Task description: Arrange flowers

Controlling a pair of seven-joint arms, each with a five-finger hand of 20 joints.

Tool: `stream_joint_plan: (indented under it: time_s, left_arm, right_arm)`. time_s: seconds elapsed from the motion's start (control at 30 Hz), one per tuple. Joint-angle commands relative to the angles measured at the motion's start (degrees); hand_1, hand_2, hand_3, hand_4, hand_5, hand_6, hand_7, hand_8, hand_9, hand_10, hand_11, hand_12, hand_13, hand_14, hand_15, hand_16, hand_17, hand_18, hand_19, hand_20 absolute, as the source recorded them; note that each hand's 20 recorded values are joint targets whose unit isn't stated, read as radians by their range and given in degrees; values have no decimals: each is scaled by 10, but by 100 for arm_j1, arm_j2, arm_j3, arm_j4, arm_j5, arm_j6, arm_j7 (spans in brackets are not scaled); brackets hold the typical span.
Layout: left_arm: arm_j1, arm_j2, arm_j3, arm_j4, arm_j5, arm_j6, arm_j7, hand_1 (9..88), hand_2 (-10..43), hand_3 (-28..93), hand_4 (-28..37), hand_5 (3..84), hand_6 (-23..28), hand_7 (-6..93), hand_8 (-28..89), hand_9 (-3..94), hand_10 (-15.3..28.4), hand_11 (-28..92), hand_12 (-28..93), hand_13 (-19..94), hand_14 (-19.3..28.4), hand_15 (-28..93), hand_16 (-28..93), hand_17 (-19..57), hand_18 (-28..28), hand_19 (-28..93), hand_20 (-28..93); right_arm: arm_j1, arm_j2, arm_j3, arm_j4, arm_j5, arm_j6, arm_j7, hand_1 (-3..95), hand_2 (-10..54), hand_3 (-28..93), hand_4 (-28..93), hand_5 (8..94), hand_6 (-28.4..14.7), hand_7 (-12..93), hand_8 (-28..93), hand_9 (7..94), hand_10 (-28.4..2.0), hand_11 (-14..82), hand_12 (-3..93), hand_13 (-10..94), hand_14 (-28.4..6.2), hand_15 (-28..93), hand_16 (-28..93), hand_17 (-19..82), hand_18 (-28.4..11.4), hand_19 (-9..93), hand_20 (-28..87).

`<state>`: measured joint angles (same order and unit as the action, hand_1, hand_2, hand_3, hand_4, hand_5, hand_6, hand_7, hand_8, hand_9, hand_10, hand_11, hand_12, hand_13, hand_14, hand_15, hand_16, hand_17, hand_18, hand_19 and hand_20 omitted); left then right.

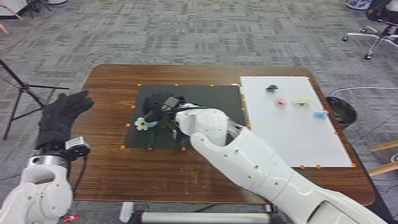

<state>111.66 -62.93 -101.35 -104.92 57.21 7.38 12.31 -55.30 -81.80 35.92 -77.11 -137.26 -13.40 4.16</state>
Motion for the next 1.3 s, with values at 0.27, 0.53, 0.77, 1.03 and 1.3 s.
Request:
stream_joint_plan:
  time_s: [0.27,0.53,0.77,1.03,1.3]
  left_arm:
    - [165,-93,-138,-68,-24,-92,5,188,227,661,-283,531,52,113,-67,506,159,204,127,399,186,217,0,47,122,127,167]
    - [259,-101,-222,-103,-39,-93,-15,192,226,655,-283,527,47,120,-70,510,156,207,129,401,185,221,1,47,121,127,167]
    - [-152,57,252,-71,-5,345,-152,193,225,654,-283,532,45,125,-71,514,157,207,132,403,187,223,2,47,121,126,166]
    - [80,-92,-26,-53,-12,14,-26,192,227,653,-283,526,51,117,-71,508,160,204,130,401,190,223,2,45,123,129,168]
    - [-102,-10,196,-43,-15,226,-93,193,232,647,-283,513,60,103,-69,489,163,203,123,391,191,217,0,41,126,137,169]
  right_arm:
    - [389,233,-72,-284,338,-190,263,385,59,622,-175,438,-42,109,-82,386,-120,38,73,729,-88,512,302,353,-209,776,531]
    - [492,839,-500,-1008,2583,424,962,375,63,598,-163,516,-37,116,-81,528,-127,72,103,738,-102,520,279,352,-221,778,541]
    - [398,823,-555,-1147,3550,641,1283,394,86,543,-142,661,-14,137,-86,704,-137,107,134,792,-95,534,311,387,-228,821,556]
    - [161,550,-189,-933,4390,106,1772,410,116,530,-139,621,-15,122,-84,661,-127,84,120,798,-88,534,317,394,-224,832,548]
    - [-17,316,127,-712,4601,-270,2038,408,130,526,-137,584,-22,107,-76,621,-126,77,101,798,-91,527,312,393,-222,833,540]
